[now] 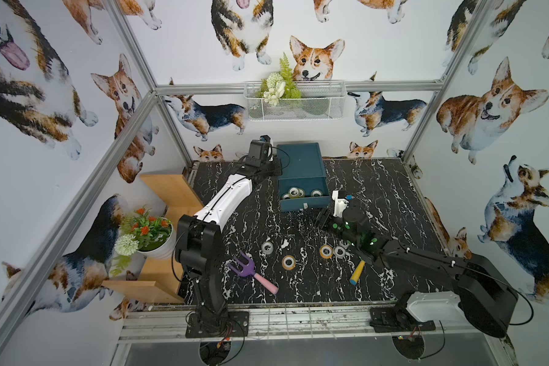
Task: Place the transparent tape into the drawer according to color
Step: Close the drawer of the storage box.
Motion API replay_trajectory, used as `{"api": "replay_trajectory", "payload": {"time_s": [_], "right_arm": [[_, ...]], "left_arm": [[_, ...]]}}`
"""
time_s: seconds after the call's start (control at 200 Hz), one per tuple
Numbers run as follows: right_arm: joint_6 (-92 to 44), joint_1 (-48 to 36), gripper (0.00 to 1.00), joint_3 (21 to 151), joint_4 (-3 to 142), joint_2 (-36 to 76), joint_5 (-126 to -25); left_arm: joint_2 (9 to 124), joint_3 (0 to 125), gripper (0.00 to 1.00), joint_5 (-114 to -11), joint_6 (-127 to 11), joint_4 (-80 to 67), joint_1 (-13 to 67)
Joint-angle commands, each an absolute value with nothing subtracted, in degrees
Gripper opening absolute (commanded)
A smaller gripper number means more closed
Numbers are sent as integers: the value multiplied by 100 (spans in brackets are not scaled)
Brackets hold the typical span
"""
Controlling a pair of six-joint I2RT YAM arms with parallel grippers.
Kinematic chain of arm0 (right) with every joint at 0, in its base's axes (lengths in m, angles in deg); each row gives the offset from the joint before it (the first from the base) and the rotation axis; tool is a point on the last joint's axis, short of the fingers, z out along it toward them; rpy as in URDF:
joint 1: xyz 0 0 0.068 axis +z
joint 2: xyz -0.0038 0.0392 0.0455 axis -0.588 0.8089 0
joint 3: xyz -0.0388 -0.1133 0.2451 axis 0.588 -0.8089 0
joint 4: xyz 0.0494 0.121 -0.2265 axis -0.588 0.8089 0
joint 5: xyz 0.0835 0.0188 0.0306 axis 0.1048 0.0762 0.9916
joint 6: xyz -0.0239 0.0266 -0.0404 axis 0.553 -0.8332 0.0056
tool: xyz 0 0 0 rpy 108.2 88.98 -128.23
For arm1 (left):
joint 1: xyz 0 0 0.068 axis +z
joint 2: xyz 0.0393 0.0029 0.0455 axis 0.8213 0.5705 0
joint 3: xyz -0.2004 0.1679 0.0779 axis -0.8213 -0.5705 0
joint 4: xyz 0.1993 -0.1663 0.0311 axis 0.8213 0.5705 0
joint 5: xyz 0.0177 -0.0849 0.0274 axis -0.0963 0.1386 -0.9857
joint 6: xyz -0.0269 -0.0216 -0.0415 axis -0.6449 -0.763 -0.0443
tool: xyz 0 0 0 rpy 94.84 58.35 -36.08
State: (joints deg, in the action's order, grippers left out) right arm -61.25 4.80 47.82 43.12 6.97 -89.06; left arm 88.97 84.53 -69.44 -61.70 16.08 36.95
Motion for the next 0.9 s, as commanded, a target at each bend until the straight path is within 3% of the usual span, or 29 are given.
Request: {"api": "replay_trajectory", "payload": {"time_s": [0.0, 0.896], "right_arm": [[-6256, 414, 56, 4975, 3690, 964, -8903], [-6284, 28, 52, 6002, 1680, 3313, -8982]], "left_arm": [[8963, 8406, 27, -7143, -6028, 2069, 3718], [9332, 8483, 23, -7140, -5931, 2159, 3712]]}}
